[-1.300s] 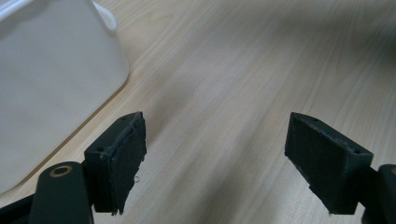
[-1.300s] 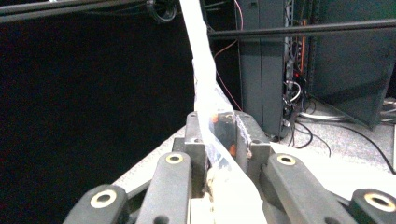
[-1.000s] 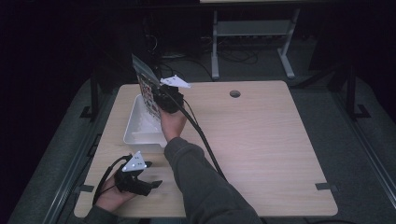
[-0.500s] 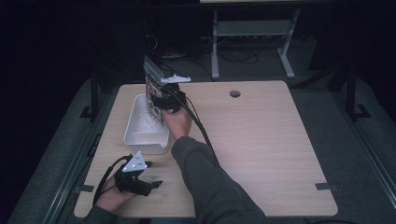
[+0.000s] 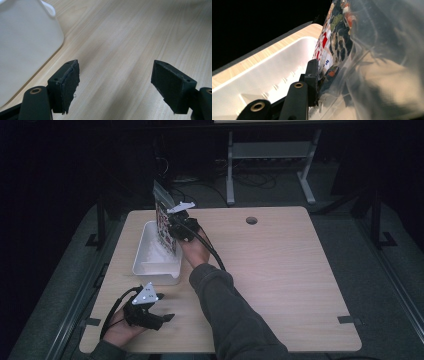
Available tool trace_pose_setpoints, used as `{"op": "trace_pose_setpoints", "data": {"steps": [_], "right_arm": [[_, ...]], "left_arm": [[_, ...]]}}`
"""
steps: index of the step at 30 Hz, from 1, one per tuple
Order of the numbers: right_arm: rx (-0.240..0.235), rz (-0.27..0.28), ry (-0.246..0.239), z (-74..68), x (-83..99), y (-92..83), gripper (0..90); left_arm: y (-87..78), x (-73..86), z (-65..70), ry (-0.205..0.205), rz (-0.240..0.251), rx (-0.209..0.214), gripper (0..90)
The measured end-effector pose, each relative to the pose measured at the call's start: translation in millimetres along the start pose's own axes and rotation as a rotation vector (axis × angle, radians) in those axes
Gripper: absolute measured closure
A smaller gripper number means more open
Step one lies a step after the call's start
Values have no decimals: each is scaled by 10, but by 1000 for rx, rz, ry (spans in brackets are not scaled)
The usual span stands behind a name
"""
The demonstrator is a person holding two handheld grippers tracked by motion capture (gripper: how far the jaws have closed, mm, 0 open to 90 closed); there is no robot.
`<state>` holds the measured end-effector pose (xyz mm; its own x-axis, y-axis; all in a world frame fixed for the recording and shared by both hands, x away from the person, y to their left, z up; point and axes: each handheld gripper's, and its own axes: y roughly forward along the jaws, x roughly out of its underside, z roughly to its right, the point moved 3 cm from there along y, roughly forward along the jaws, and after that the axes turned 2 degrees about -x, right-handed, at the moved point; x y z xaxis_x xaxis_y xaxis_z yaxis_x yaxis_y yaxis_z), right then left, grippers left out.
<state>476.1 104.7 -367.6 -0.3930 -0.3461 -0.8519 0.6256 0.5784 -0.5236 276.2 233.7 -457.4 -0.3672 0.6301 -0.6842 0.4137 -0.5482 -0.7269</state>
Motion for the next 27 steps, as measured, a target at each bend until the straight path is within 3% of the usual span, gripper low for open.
{"op": "trace_pose_setpoints", "data": {"steps": [6,17,24,27], "right_arm": [[28,45,-12,-68,65,-4,701],[91,78,17,-122,198,16,705],[75,80,31,-116,195,14,690],[55,86,30,-88,191,1,629]], "left_arm": [[9,0,2,2,-4,-1,221],[8,3,-4,-2,-4,-2,219],[17,4,0,0,-7,-1,218],[19,4,-1,0,-7,1,217]]}}
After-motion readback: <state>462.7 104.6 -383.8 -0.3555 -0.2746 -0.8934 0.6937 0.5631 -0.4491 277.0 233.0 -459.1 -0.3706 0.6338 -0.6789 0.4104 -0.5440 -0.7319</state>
